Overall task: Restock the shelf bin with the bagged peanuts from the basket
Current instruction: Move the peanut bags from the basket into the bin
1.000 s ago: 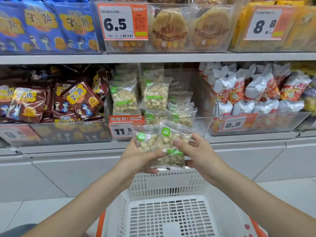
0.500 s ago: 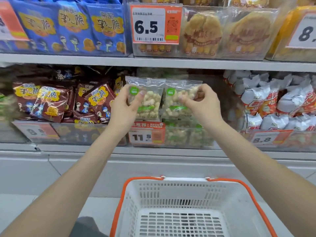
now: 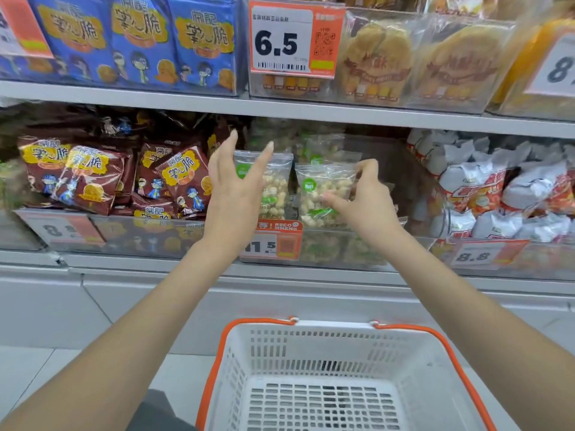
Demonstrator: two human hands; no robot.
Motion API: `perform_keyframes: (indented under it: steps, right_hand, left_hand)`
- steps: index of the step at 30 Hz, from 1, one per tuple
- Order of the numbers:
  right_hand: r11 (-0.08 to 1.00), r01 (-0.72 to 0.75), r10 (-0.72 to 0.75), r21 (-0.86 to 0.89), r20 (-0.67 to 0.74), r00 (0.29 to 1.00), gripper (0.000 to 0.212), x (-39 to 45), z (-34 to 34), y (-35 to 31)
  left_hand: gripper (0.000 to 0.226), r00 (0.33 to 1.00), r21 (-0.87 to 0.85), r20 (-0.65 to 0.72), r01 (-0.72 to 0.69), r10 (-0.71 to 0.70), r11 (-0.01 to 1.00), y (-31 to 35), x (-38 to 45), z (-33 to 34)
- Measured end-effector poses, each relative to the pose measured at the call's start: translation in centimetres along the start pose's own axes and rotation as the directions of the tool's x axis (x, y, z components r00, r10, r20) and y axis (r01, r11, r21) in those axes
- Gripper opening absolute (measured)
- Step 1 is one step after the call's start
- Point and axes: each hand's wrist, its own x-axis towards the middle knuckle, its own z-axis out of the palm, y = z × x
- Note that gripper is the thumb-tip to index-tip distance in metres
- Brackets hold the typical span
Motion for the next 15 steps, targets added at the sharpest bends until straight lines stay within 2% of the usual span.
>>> perform_keyframes:
  steps: [1,3,6,9,12,15]
  right_hand:
    - [1.0,0.001,0.0,0.017,-0.017,1.0,0.063,-0.2,-0.1,-0.1]
    - [0.999,-0.005,0.006,0.04,-0.015,1.0,0.065,-0.5,-0.2,-0.1]
    - [0.998,-0.001,-0.002,0.067,0.041,0.999,0.057,-1.0,-0.2,0.6]
    - [0.999,0.007,-0.008,0.041,0.032,0.999,0.05,-1.4,0.4,0.9]
    - [0.999,-0.005,0.005,0.037,0.012,1.0,0.053,-1.3,0.7,0.4]
    - [0.995,-0.033,0.028,0.095,0.05,0.998,0.061,-1.1,0.5,0.7]
  left_hand:
    - [0.045,0.999,0.053,0.043,-0.035,0.033,0.998,-0.3,-0.1,0.2]
    - [0.053,0.979,0.089,0.196,-0.081,0.062,0.993,-0.7,-0.6,0.3]
    - [0.064,0.946,0.002,0.323,-0.041,0.039,0.999,-1.0,-1.3,0.1]
    - [0.065,0.956,-0.051,0.291,-0.013,0.027,0.999,-0.9,-1.1,-0.1]
    - [0.062,0.962,-0.06,0.271,-0.013,0.029,0.998,-0.6,-0.6,0.1]
    - [0.059,0.963,-0.029,0.268,-0.028,0.035,0.999,-0.5,-0.7,0.4]
